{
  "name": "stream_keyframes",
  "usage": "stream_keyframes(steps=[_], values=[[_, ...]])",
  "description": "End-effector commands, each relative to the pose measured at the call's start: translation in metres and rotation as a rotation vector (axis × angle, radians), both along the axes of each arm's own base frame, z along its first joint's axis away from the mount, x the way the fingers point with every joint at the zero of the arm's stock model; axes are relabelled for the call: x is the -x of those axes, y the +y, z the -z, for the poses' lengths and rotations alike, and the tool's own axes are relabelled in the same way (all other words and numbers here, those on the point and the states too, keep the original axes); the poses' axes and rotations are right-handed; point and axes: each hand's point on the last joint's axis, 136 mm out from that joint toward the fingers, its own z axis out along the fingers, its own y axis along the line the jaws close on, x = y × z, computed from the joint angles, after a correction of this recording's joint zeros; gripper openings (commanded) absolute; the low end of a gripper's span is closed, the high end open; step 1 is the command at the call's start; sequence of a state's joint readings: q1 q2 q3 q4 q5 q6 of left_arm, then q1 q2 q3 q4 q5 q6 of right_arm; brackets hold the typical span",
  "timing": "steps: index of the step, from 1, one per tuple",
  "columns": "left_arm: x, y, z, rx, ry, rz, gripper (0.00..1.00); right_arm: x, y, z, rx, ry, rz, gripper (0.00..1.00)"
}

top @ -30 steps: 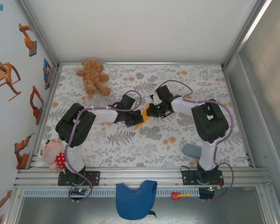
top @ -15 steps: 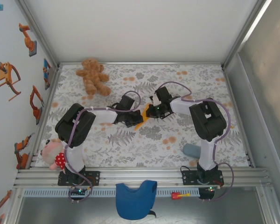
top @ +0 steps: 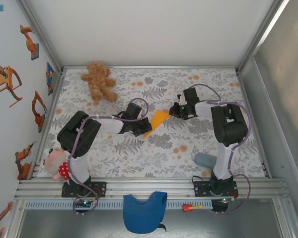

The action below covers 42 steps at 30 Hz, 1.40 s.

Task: Fold a paper plane with a square sheet of paper (pick it up from the middle)
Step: Fold the wing for the fifth time at the center of the table, then turn over a paper plane at the center of the table.

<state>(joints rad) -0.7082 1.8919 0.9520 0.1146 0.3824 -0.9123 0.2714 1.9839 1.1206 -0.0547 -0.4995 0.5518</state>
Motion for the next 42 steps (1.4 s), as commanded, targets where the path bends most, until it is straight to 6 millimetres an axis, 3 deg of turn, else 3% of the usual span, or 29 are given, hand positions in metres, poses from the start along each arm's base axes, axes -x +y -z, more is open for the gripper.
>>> stream_keyframes(steps=[1,4,7,12,17,26,32,39,42], values=[[0.028,0.022,0.021,-0.124,0.122,0.028,0.03,-0.008,-0.028,-0.003,0.108,-0.031,0.079,0.04],[0.012,0.007,-0.011,-0.066,0.052,0.052,0.09,-0.006,-0.032,-0.028,0.117,-0.062,0.096,0.05],[-0.008,-0.001,-0.049,-0.012,-0.043,0.044,0.21,0.003,-0.036,-0.046,0.139,-0.066,0.113,0.08],[-0.02,0.019,-0.081,0.004,-0.127,-0.009,0.4,0.024,-0.046,-0.065,0.208,-0.055,0.164,0.2],[-0.017,0.066,-0.083,-0.064,-0.164,-0.09,0.54,0.048,-0.034,-0.074,0.304,-0.037,0.162,0.34],[-0.003,0.137,-0.075,-0.213,-0.246,-0.174,0.85,0.079,0.036,-0.073,0.426,0.011,0.117,0.49],[0.005,0.159,-0.071,-0.282,-0.284,-0.185,0.96,0.081,0.07,-0.066,0.469,0.023,0.146,0.61],[0.012,0.164,-0.064,-0.283,-0.278,-0.185,0.99,0.082,0.063,-0.051,0.565,0.052,0.251,0.61],[0.012,0.164,-0.062,-0.282,-0.276,-0.185,0.98,0.085,0.057,-0.048,0.584,0.069,0.279,0.56]])
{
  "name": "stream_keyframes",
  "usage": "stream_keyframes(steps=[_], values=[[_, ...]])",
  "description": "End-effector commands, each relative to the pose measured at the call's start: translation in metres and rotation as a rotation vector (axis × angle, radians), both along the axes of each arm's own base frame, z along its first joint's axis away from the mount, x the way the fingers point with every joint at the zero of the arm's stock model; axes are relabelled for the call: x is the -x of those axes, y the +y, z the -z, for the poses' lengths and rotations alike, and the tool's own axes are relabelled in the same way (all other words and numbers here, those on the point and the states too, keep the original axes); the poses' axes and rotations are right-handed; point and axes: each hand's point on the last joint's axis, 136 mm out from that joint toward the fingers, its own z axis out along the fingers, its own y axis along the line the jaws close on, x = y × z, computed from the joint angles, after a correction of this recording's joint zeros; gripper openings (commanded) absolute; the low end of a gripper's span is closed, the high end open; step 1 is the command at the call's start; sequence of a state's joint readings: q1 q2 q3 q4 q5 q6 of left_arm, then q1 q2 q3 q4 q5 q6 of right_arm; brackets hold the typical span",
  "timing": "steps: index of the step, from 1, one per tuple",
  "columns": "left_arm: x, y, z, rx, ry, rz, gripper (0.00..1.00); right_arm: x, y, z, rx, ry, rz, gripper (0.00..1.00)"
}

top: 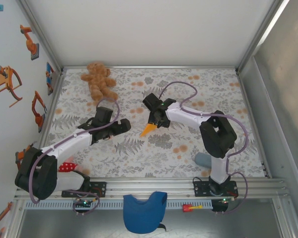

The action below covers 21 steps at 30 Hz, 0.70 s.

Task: Fold a paper plane with a square sheet of paper (pick it up from the middle)
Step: Turn over a paper plane at the center of the table.

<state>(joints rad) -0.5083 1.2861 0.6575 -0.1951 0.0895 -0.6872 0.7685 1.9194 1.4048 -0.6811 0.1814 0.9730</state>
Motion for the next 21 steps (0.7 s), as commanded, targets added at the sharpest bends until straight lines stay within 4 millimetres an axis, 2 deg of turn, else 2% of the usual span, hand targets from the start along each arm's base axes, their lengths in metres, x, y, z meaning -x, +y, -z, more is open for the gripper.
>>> stream_keyframes(steps=[1,4,8,15,21], values=[[0.0,0.004,-0.001,-0.016,-0.019,0.01,0.98,-0.001,-0.015,-0.006,0.06,-0.017,0.1,0.54],[-0.001,0.003,0.0,-0.017,-0.016,0.01,0.98,0.002,-0.018,-0.007,0.064,-0.021,0.124,0.45],[-0.002,0.003,0.002,-0.02,-0.011,0.011,0.98,0.004,-0.018,-0.008,0.051,-0.022,0.143,0.42],[-0.002,0.003,0.004,-0.023,0.0,0.01,0.97,0.007,-0.006,0.004,-0.006,0.017,0.161,0.35],[-0.002,0.006,0.003,-0.028,-0.004,0.0,0.97,0.007,-0.011,0.004,0.001,0.005,0.189,0.19]])
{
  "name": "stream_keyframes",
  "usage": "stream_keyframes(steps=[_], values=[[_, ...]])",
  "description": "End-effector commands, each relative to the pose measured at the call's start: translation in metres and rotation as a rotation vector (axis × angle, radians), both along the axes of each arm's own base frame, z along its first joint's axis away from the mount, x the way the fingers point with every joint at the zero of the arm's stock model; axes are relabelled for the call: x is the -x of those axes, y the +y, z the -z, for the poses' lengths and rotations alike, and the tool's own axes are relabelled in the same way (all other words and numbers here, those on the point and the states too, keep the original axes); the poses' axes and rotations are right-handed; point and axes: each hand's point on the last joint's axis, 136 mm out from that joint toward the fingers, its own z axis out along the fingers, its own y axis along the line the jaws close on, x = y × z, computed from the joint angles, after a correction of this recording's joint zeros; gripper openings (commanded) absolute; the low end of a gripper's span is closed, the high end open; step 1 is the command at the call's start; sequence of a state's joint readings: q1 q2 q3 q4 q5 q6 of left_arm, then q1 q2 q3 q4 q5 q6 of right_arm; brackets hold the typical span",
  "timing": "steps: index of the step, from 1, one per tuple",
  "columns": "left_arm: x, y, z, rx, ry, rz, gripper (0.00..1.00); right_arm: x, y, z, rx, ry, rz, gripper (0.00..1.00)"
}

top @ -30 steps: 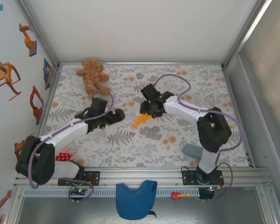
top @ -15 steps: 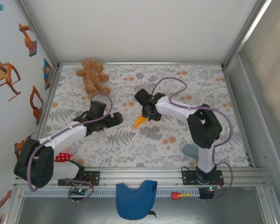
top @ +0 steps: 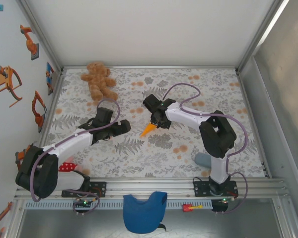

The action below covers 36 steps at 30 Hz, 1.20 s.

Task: Fold a paper plane with a square sheet of paper (pick it up from the middle)
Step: Turn over a paper plane at the center of the table.

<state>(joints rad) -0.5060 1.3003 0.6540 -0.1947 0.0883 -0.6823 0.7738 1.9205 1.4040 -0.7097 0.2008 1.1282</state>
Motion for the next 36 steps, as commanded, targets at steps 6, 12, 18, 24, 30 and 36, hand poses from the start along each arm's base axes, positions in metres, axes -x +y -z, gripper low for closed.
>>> stream_keyframes(steps=[6,12,18,24,30,36], values=[[-0.003,0.009,-0.007,-0.014,-0.027,-0.023,0.97,-0.002,-0.012,-0.012,0.031,-0.066,0.034,0.0],[-0.007,0.01,-0.005,0.041,-0.004,-0.052,0.96,-0.013,-0.011,-0.049,0.043,-0.159,-0.065,0.0],[-0.013,0.012,-0.006,0.103,0.025,-0.095,0.96,-0.02,0.024,-0.088,-0.066,-0.233,-0.312,0.0],[-0.02,0.019,-0.017,0.115,0.002,-0.135,0.97,-0.02,0.078,-0.09,-0.329,-0.222,-0.513,0.0],[-0.034,0.026,-0.028,0.102,-0.037,-0.17,1.0,-0.027,0.1,-0.071,-0.538,-0.214,-0.581,0.0],[-0.046,0.006,-0.026,0.174,-0.027,-0.121,0.98,-0.035,0.08,-0.031,-0.629,-0.153,-0.523,0.0]])
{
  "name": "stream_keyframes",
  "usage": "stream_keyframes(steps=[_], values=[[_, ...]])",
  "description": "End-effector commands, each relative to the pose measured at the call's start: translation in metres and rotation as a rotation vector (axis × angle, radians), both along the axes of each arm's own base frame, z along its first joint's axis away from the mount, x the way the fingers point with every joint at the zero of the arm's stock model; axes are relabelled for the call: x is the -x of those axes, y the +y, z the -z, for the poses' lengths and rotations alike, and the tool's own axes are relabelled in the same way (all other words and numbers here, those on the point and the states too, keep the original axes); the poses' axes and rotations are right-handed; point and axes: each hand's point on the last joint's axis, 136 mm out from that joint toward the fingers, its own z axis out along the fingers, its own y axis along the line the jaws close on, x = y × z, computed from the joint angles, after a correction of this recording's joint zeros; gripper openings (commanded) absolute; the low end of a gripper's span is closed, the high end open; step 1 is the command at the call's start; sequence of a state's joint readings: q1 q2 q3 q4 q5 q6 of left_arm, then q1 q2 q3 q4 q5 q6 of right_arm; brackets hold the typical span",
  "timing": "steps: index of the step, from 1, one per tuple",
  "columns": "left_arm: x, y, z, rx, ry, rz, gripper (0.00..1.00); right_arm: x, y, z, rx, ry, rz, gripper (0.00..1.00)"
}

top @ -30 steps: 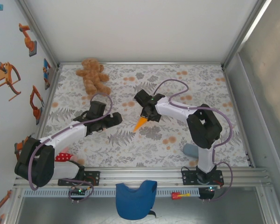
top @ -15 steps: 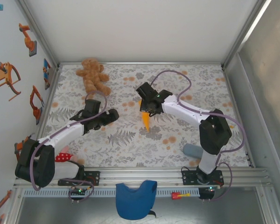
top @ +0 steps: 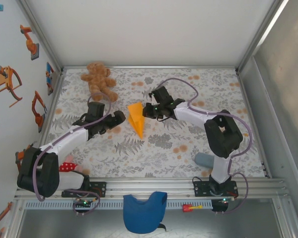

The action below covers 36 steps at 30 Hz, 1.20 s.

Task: Fold a paper plane with a square sheet of paper (pick it up from the middle)
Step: Turn over a paper plane at the center of the table.

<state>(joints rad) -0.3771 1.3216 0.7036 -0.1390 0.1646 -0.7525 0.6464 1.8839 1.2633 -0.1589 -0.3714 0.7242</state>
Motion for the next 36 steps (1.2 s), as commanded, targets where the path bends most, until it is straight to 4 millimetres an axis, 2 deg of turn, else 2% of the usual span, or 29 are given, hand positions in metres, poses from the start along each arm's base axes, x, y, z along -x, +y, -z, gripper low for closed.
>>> stream_keyframes(steps=[1,5,9,12,18,20,25,31,36], values=[[-0.011,-0.014,-0.001,0.064,0.001,0.017,0.97,-0.005,-0.003,0.009,-0.088,0.02,-0.017,0.0],[-0.013,-0.033,0.006,0.158,0.036,0.046,0.91,-0.007,-0.02,0.027,-0.082,0.05,0.011,0.0],[-0.014,-0.053,0.01,0.218,0.051,0.092,0.86,-0.01,-0.035,0.036,-0.087,0.065,0.044,0.0],[-0.012,-0.069,0.013,0.218,0.065,0.146,0.81,-0.011,-0.039,0.038,-0.095,0.067,0.051,0.0],[-0.015,-0.1,0.027,0.199,0.124,0.238,0.62,-0.012,-0.042,0.045,-0.113,0.074,0.054,0.0],[-0.02,-0.104,0.03,0.196,0.131,0.241,0.56,-0.013,-0.042,0.046,-0.123,0.081,0.054,0.0],[-0.029,-0.102,0.046,0.127,0.18,0.223,0.43,-0.015,-0.042,0.042,-0.133,0.076,0.052,0.0],[-0.03,-0.109,0.053,0.147,0.2,0.245,0.31,-0.014,-0.04,0.043,-0.142,0.086,0.044,0.0],[-0.033,-0.114,0.052,0.157,0.195,0.26,0.16,-0.015,-0.043,0.039,-0.144,0.075,0.051,0.0]])
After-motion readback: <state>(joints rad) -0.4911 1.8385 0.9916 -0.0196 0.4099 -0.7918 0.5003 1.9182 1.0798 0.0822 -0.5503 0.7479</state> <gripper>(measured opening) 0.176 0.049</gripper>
